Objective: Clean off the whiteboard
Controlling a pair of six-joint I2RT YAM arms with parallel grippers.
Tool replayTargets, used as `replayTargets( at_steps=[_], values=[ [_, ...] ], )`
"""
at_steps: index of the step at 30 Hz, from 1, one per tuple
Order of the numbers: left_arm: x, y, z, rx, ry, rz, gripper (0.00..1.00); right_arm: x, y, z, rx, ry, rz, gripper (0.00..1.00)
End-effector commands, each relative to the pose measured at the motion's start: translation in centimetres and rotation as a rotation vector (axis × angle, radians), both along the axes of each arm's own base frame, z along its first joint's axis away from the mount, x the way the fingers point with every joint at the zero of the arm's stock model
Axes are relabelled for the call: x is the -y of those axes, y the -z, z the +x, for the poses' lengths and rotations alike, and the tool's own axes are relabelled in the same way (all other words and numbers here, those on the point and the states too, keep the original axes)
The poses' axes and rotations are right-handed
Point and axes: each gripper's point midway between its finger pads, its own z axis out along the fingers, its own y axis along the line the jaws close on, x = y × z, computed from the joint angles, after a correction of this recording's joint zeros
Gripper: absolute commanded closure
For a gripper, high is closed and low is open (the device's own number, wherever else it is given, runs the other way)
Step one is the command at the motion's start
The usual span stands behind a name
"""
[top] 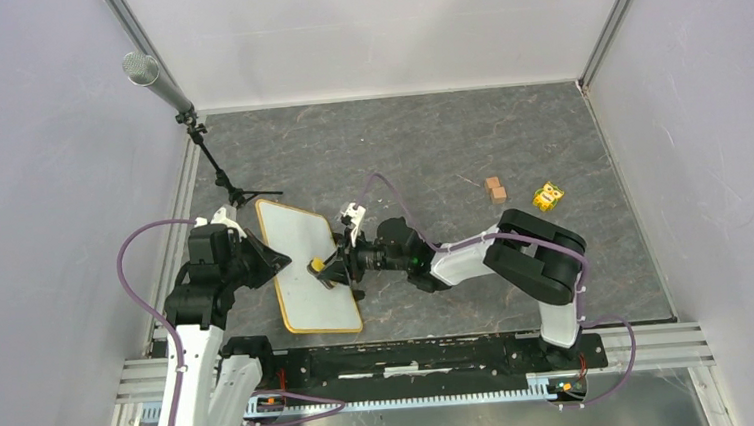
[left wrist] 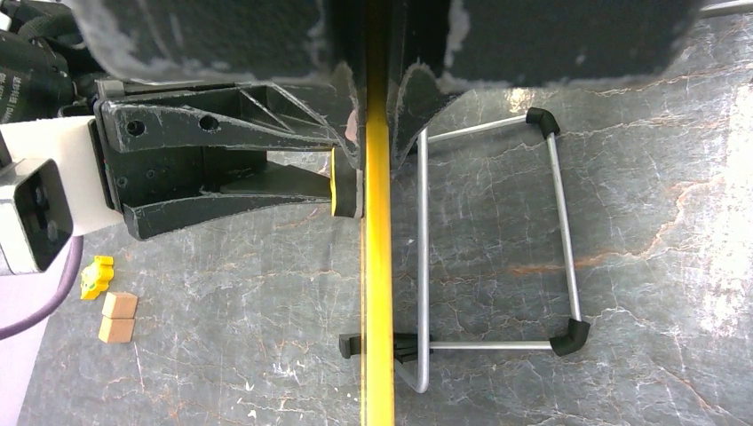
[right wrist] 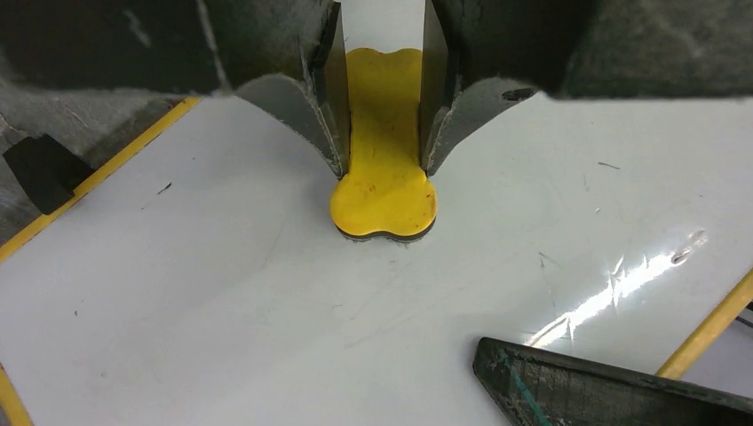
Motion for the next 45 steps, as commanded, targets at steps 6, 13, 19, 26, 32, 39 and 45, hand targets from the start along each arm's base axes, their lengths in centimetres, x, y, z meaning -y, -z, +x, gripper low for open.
replayTargets(
  at_steps=[6,13,19,26,32,39,45],
  values=[
    [1.1,0.4,-0.6,-0.011,0.081,-0.016,0.98,-1.3,-2.5,-7.6,0.099,-0.177,-0.012,0.75],
    [1.1,0.3,-0.6,-0.008,0.081,-0.015,0.98,-0.1,-4.0,-11.0,0.107,-0.241,0.084,0.75],
    [1.1,0.2,-0.6,-0.003,0.084,-0.017,0.98,0.6,0.8,-7.3,-0.005,-0.115,-0.005,0.75],
    [1.2,0.2,-0.7,-0.004,0.085,-0.020,0.98,2.1,5.6,-2.8,-0.115,0.014,-0.115,0.74],
    [1.2,0.2,-0.7,-0.003,0.087,-0.021,0.98,2.1,6.7,1.8,-0.130,0.139,-0.157,0.73],
    [1.2,0.3,-0.6,-0.009,0.089,-0.023,0.98,0.5,6.7,6.7,-0.237,0.183,-0.030,0.73],
    [1.2,0.4,-0.6,-0.013,0.088,-0.022,0.98,0.8,8.2,7.8,-0.324,0.213,0.030,0.73]
  ],
)
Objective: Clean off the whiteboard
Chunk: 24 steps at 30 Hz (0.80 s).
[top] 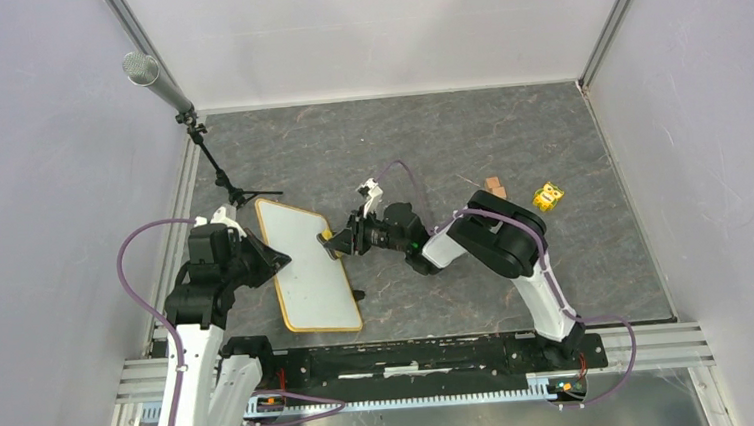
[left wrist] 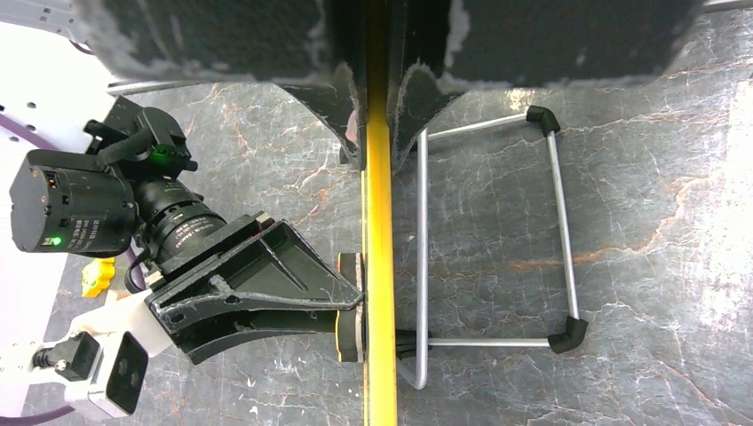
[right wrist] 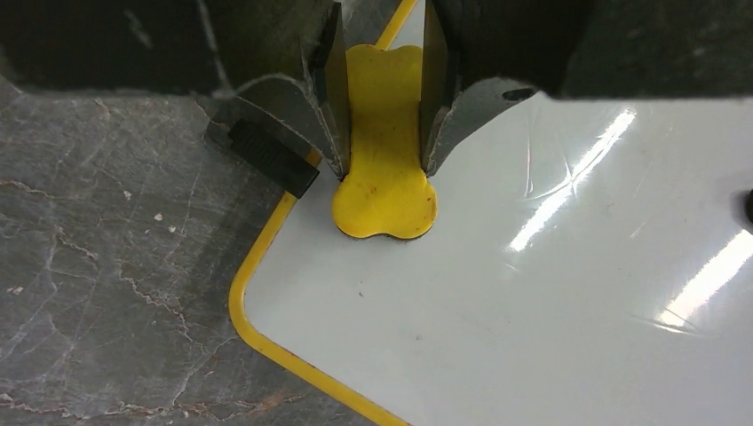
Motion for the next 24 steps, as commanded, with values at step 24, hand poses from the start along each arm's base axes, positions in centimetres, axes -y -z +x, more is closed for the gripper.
replayTargets(
  at_steps=[24],
  values=[
    [1.2,0.5,-0.8,-0.021,0.084,-0.021,0.98,-1.5,-1.2,-3.2,0.053,-0.094,0.070,0.73]
  ],
)
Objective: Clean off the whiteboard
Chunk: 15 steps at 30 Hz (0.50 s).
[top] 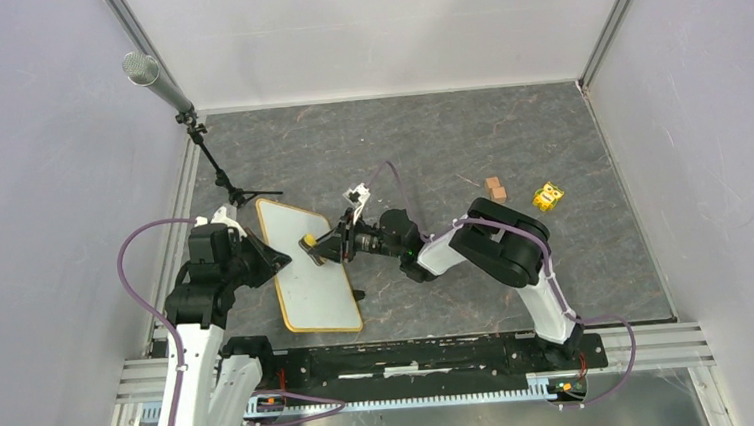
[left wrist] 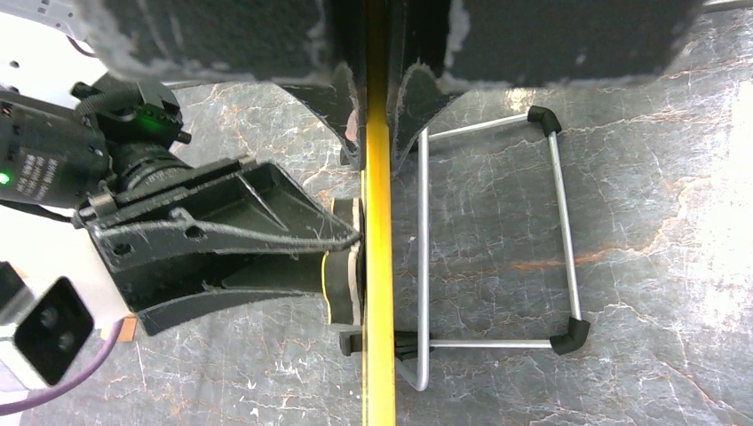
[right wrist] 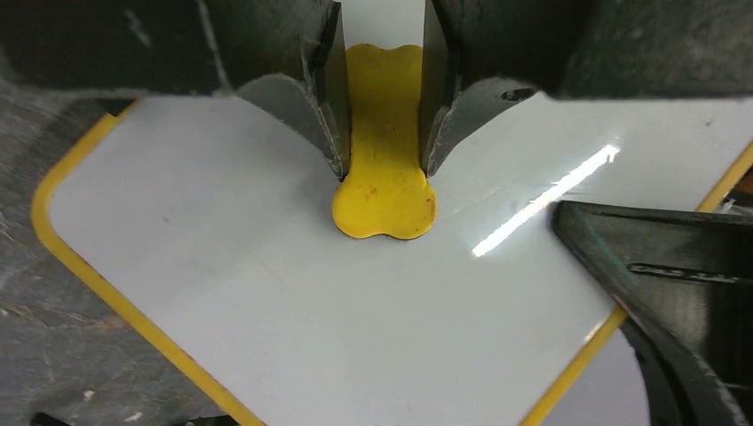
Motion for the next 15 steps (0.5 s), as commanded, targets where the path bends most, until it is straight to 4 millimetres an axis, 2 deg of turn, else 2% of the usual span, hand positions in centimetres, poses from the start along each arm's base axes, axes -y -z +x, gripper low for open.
replayTargets(
  at_steps=[1,4,9,11,15],
  values=[
    [1.2,0.5,-0.8,-0.020,0.084,-0.020,0.98,2.1,5.8,1.1,-0.097,0.040,-0.092,0.73],
    [1.2,0.3,-0.8,-0.013,0.084,-0.021,0.98,2.4,8.2,2.0,-0.119,0.073,-0.131,0.73],
    [1.2,0.4,-0.9,-0.014,0.085,-0.022,0.98,1.2,9.0,3.2,-0.105,0.080,-0.135,0.74],
    [1.2,0.5,-0.9,-0.019,0.087,-0.023,0.98,0.6,8.1,3.4,-0.093,0.072,-0.104,0.74],
    [1.3,0.5,-0.8,-0.021,0.088,-0.023,0.98,-1.2,4.7,3.0,-0.046,0.025,-0.012,0.73]
  ],
)
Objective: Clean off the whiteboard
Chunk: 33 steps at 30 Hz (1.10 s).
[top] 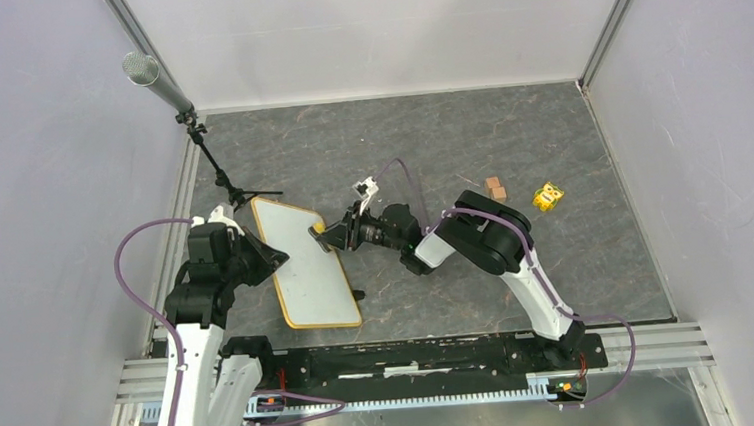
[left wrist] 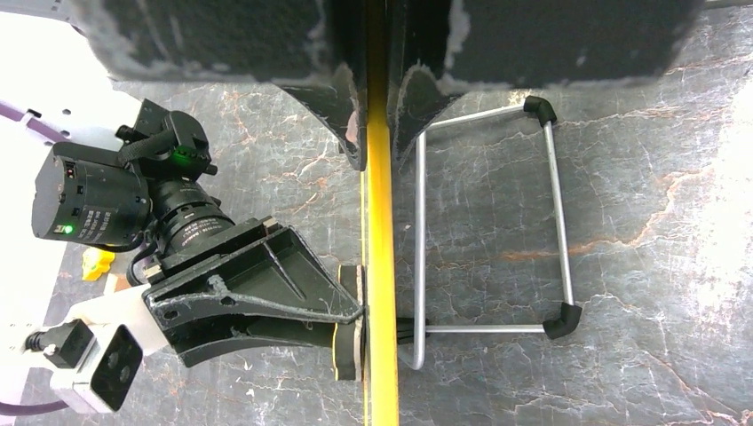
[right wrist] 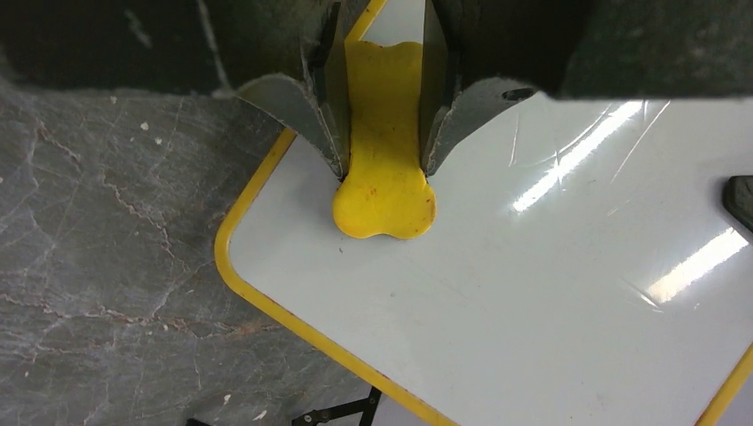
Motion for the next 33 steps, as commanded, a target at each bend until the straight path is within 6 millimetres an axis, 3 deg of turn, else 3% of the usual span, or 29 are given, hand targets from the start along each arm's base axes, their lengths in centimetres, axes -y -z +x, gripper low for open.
replayTargets(
  at_steps=[1,4,11,15,19,22,26,27,30,33],
  values=[
    [1.6,0.6,-1.3,-0.032,0.117,-0.031,0.98,-3.1,-1.0,-2.2,0.034,-0.092,0.024,0.73],
    [1.6,0.6,-1.4,-0.028,0.116,-0.030,0.98,-3.7,-1.7,-3.1,0.039,-0.114,0.065,0.73],
    [1.6,0.5,-1.3,-0.025,0.116,-0.030,0.98,-1.9,2.9,-1.0,-0.091,-0.029,0.039,0.74],
    [1.6,0.5,-1.4,-0.023,0.113,-0.030,0.98,-1.8,3.6,-0.9,-0.115,-0.030,0.040,0.73],
    [1.4,0.5,-1.3,-0.022,0.097,-0.024,0.98,-2.1,1.0,-1.6,-0.102,-0.081,0.076,0.74],
    [0.8,0.7,-1.2,-0.041,0.061,-0.003,0.96,-1.0,-3.7,-2.8,-0.046,-0.112,0.092,0.74],
    [0.0,0.8,-1.2,-0.056,0.008,0.018,0.77,2.5,-10.0,-4.2,0.095,-0.097,0.057,0.73],
    [-0.1,0.8,-1.1,-0.053,0.000,0.021,0.70,3.8,-10.4,-4.2,0.111,-0.075,0.036,0.72],
    [-0.4,0.4,-1.1,-0.030,-0.015,0.026,0.63,7.6,-11.7,-4.5,0.133,-0.029,0.025,0.72],
    [-0.6,-0.1,-1.1,-0.006,-0.033,0.028,0.51,11.0,-10.4,-4.2,0.103,0.016,-0.016,0.72]
  ],
)
